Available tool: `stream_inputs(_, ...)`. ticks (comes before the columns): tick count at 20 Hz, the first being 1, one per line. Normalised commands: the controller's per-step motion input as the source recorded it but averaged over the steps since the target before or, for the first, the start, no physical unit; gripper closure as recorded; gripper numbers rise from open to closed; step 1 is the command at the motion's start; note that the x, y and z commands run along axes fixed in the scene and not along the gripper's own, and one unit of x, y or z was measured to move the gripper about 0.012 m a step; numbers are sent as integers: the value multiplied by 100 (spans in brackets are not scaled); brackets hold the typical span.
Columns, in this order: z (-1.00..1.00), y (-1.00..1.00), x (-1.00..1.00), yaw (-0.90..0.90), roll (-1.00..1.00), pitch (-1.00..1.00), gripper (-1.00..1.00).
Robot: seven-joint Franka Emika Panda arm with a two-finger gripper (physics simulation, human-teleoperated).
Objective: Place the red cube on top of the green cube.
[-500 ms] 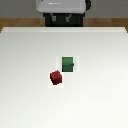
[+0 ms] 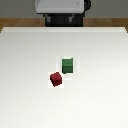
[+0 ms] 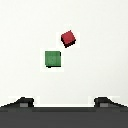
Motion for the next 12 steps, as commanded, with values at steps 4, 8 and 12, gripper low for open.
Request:
stream_inputs(4, 0, -25, 25, 0, 0, 0, -100)
stream_inputs(8, 0, 0, 100, 0, 0, 0, -100)
stream_inputs(12, 0, 0, 100, 0, 0, 0, -100)
